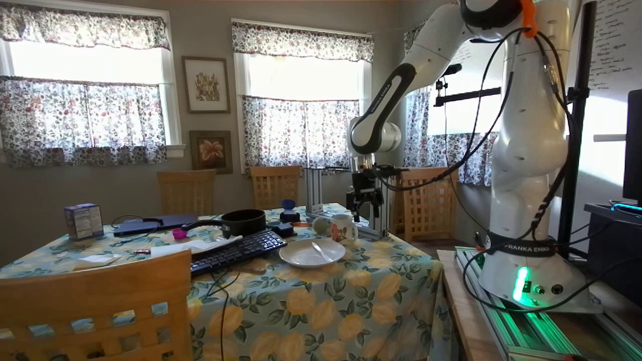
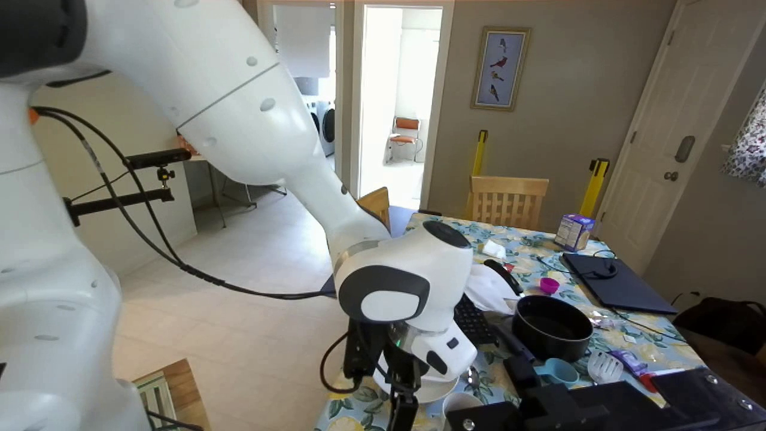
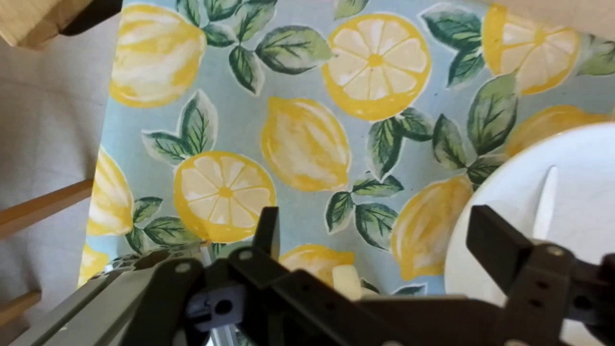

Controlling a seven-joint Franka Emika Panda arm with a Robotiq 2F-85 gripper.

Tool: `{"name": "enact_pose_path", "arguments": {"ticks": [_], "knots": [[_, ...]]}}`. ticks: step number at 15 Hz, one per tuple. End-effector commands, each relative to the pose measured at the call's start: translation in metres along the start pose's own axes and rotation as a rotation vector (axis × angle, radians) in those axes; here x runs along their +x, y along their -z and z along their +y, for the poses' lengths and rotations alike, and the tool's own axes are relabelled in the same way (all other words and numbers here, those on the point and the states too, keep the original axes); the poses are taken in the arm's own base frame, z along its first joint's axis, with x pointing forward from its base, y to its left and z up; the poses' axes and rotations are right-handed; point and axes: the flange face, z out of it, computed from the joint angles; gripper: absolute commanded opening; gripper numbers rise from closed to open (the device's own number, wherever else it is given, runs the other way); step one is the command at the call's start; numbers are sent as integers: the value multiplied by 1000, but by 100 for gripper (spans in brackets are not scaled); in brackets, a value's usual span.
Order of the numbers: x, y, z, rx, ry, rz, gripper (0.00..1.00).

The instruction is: Move the mug forward slightly

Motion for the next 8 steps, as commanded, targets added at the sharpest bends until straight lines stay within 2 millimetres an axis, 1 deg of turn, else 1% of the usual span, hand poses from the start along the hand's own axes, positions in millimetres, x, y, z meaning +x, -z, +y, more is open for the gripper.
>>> {"name": "enact_pose_path", "arguments": {"ticks": [1, 5, 8], "knots": [[-25, 34, -8, 31, -72, -8, 100], [-50, 67, -18, 34, -86, 25, 100], [-70, 94, -20, 26, -127, 41, 100]]}}
